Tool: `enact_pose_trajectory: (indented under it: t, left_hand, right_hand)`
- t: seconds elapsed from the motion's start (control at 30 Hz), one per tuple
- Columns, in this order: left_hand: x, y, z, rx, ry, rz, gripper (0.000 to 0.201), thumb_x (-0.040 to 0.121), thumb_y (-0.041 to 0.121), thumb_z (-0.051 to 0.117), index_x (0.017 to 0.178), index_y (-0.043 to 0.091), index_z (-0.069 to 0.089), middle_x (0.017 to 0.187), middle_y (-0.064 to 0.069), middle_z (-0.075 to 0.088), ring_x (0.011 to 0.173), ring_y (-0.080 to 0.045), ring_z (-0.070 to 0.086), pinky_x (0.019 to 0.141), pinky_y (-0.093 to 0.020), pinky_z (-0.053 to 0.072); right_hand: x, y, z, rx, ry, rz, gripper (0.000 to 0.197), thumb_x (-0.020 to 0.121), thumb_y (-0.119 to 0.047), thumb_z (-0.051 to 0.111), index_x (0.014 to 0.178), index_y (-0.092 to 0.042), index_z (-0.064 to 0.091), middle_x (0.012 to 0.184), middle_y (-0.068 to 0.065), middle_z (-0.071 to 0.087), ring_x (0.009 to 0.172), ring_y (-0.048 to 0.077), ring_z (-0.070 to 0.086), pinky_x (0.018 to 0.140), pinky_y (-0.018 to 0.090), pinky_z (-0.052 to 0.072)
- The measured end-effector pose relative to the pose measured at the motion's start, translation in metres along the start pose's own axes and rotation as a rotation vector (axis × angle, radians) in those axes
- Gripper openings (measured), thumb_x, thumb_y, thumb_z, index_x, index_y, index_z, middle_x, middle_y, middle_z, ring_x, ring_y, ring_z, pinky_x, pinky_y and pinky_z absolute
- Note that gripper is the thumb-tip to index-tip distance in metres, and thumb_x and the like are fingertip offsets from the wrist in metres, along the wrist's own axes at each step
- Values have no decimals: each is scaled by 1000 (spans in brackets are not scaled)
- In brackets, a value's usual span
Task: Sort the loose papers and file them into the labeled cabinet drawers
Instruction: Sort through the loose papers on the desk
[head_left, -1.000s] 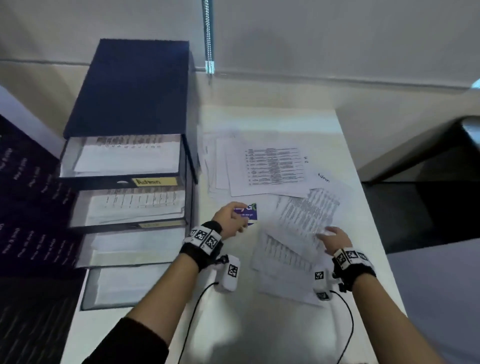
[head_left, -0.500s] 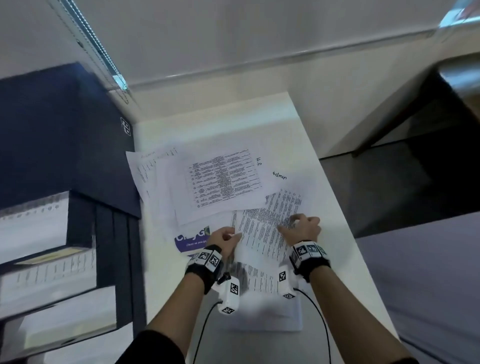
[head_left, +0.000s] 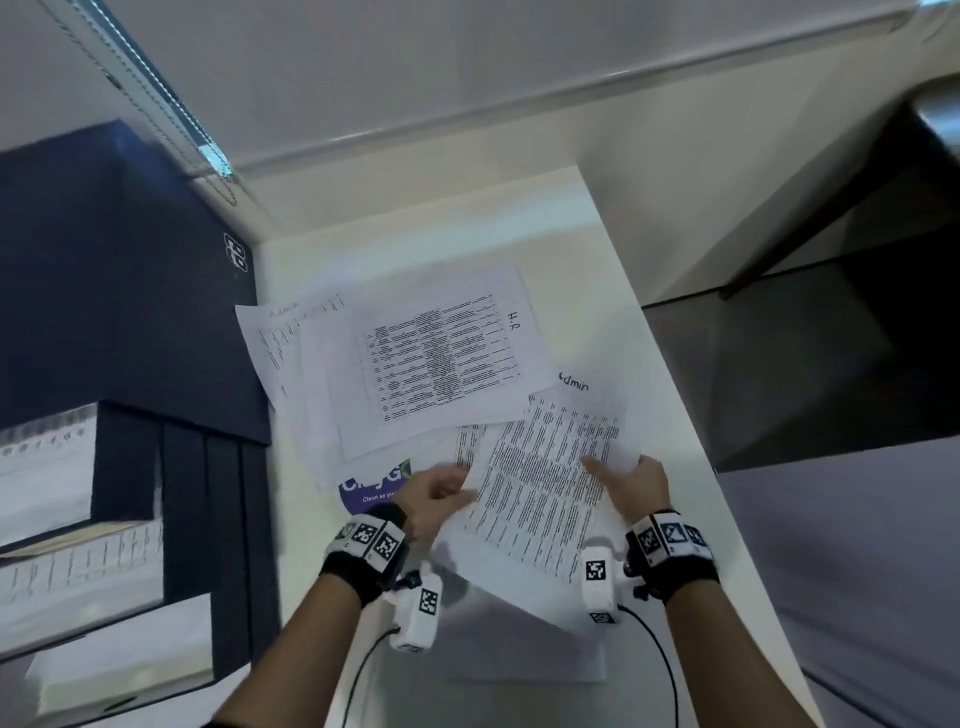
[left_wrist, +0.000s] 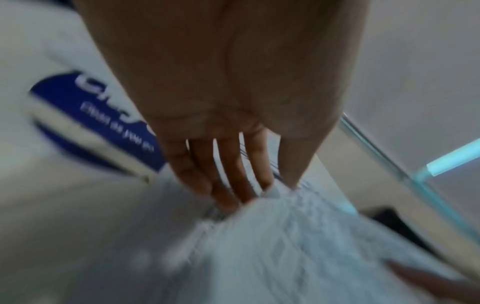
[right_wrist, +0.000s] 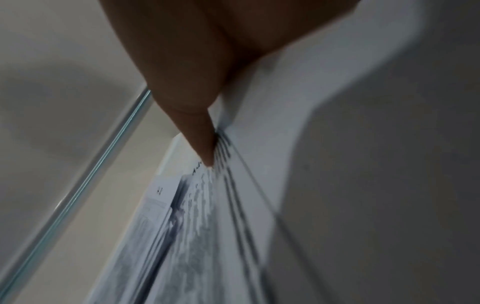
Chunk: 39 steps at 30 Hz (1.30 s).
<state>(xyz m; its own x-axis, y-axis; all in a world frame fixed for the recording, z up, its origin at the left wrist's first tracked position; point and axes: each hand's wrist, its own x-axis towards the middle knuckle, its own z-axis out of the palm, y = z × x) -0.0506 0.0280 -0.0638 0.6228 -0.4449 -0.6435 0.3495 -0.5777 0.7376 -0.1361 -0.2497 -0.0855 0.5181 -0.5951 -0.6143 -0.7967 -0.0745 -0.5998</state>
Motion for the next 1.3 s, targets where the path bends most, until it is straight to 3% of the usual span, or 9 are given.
enact_pose_trajectory:
  t: [0.1, 0.2, 0.37, 0.5, 0.7, 0.87, 1.0, 1.17, 1.3]
  left_hand:
    - [11, 26, -27, 191, 385, 26, 11, 90, 25, 65, 99, 31, 68, 94, 9, 69, 88, -11, 67, 74, -18, 54]
    - [36, 55, -59, 287, 545, 101, 23, 88, 13, 66, 105, 28, 62, 94, 0, 64, 86, -18, 62, 80, -30, 56]
    - [104, 81, -104, 602, 534, 81, 55, 82, 19, 73, 132, 19, 51, 132, -9, 50, 121, -26, 51, 105, -38, 42]
    - [149, 90, -132, 793, 451, 2, 93, 75, 46, 79, 149, 19, 31, 152, -9, 32, 140, -30, 34, 113, -45, 34]
    - [173, 87, -160, 1028, 312, -65, 123, 55, 77, 73, 153, 21, 24, 155, -10, 27, 140, -31, 33, 113, -47, 34]
    - [170, 85, -163, 1103, 392, -10, 120, 46, 83, 71, 145, 22, 37, 139, -10, 40, 128, -31, 42, 107, -47, 41]
    - [160, 96, -155, 1023, 328, -21, 102, 65, 65, 77, 146, 16, 39, 143, -11, 46, 130, -30, 45, 108, -42, 39]
    - [121, 90, -138, 878, 237, -4, 51, 86, 44, 69, 122, 9, 58, 108, -9, 65, 85, -22, 55, 74, -28, 44]
    - [78, 51, -120, 343, 274, 23, 42, 100, 35, 49, 131, 8, 55, 122, -11, 63, 109, -27, 60, 89, -31, 46]
  right_hand:
    - [1, 0, -9, -38, 161, -68, 56, 80, -53, 72, 84, 3, 65, 81, 17, 68, 80, 32, 65, 67, 35, 48]
    - [-3, -13, -22, 142, 320, -137, 40, 88, -41, 68, 89, -1, 65, 81, 12, 66, 80, 29, 62, 69, 29, 43]
    - [0, -41, -31, 424, 337, -314, 27, 86, -26, 74, 98, -2, 70, 85, 1, 69, 81, 20, 66, 80, 39, 57]
    - [-2, -76, -51, 645, 287, -451, 6, 84, -21, 76, 89, -20, 72, 80, -11, 74, 81, 5, 70, 75, 24, 55]
    - [-11, -122, -77, 769, 264, -571, 16, 87, -8, 72, 101, -14, 69, 93, -13, 75, 95, 9, 71, 84, 26, 57]
    - [-13, -128, -64, 775, 244, -525, 15, 85, -7, 73, 97, -17, 70, 94, -8, 75, 98, 15, 70, 91, 38, 57]
    - [-28, -141, -54, 825, 254, -571, 13, 87, -10, 72, 93, -21, 71, 95, -10, 75, 99, 14, 70, 89, 35, 56]
    - [-44, -165, -64, 895, 298, -657, 15, 88, -5, 69, 94, -19, 68, 95, -12, 75, 99, 12, 69, 90, 35, 56]
    - [-47, -157, -78, 954, 344, -585, 17, 86, -11, 73, 99, -19, 66, 100, -7, 75, 105, 20, 69, 93, 44, 55]
